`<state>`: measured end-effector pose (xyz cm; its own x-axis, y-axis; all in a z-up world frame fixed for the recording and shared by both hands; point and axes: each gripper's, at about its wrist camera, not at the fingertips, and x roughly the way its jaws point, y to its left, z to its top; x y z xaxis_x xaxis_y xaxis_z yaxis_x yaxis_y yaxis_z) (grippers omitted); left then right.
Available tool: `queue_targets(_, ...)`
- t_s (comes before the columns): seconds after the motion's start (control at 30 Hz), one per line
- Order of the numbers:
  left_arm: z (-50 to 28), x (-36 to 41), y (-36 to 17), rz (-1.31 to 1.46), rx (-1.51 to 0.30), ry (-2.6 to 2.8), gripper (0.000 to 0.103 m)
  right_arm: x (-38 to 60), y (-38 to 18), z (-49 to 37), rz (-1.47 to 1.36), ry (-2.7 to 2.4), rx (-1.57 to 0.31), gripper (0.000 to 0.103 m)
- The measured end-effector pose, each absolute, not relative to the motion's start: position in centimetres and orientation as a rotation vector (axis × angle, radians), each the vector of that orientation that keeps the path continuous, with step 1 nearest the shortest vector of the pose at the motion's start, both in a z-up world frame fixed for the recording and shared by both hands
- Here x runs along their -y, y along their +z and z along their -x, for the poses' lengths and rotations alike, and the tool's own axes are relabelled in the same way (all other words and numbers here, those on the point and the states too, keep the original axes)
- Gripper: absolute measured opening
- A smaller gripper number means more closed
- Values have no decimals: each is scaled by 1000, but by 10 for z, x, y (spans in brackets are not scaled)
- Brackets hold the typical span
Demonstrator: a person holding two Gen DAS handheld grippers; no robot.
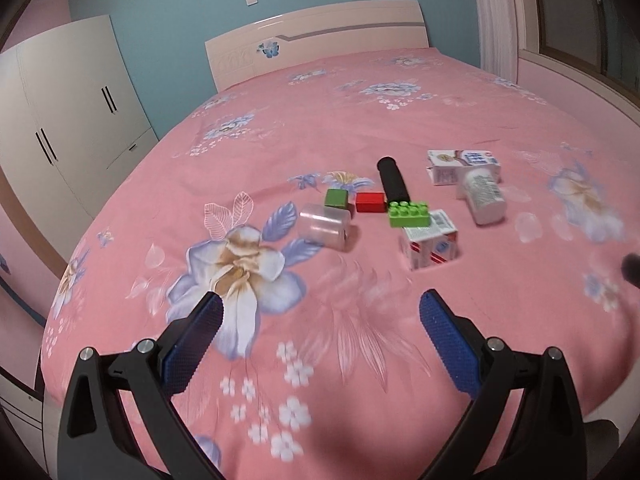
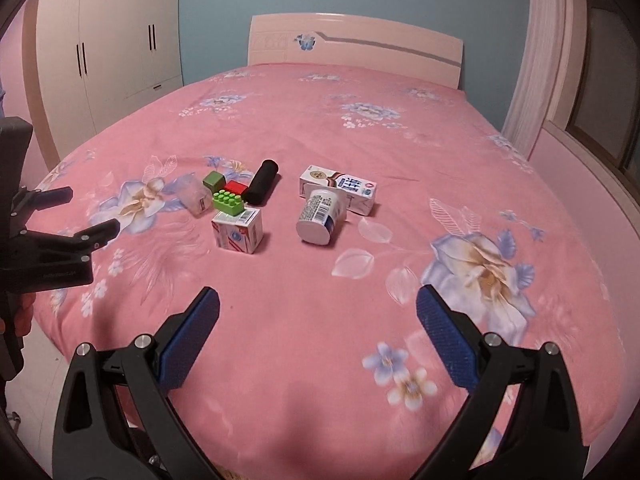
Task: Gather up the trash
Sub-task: 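Move both tools forward over the bed toward the cups, then grasp the clear plastic cup with left tool while right tool grasps the white yogurt cup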
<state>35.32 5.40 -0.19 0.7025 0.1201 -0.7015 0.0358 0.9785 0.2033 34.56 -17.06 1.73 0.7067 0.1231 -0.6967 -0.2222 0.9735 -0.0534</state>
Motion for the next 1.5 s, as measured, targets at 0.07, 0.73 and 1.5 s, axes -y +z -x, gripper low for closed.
queue_targets(0.07,-369,-57,-10,-207,-814,49,100,166,11,-361,139,193,-771,96)
queue_targets(0.73,-513,-87,-94,-161,-921,53,100,144,-76,-528,71,94,-915,96)
queue_targets(1.5,-539,-103,-119,-33,-990,-31,57,150,-106,-569,11,165,-1025,48)
